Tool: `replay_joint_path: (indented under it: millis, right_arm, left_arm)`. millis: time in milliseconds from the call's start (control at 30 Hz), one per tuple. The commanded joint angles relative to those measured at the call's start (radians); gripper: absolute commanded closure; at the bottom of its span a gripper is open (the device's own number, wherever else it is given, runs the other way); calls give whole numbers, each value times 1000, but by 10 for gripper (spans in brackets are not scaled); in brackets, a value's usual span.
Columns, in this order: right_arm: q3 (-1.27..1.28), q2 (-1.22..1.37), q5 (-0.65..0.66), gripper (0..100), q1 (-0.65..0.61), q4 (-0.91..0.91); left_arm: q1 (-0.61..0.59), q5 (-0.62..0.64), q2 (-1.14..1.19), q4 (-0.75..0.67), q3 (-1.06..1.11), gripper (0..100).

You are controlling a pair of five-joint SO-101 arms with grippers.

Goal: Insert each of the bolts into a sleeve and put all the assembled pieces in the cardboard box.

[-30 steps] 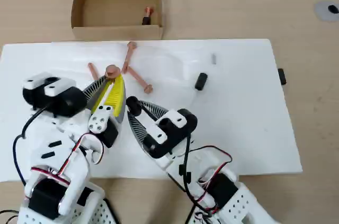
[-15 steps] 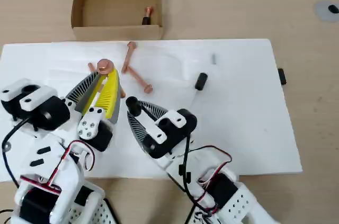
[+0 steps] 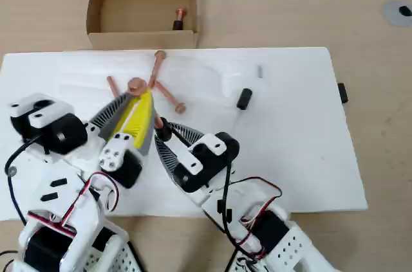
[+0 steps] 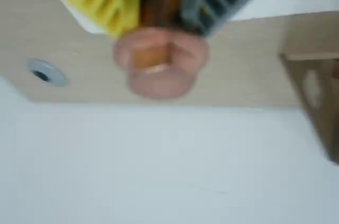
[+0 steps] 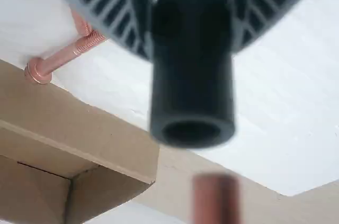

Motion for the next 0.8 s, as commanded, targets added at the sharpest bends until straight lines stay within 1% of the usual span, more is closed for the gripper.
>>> replay_joint_path:
  millis: [0, 167, 367, 667, 767]
  right_arm:
    - [-28, -114, -9, 989, 15, -2]
    - [-28, -114, -9, 989, 15, -2]
    - [-30, -114, -9, 989, 15, -3]
    - [-30, -114, -9, 989, 15, -5]
    - [-30, -114, -9, 989, 15, -5]
  left_arm:
    - [38, 5, -1, -3, -48, 993]
    - [25, 0, -1, 17, -40, 993]
    - [-80, 2, -1, 23, -38, 993]
    - [-77, 11, -1, 17, -28, 993]
    - [-32, 8, -2, 17, -9, 993]
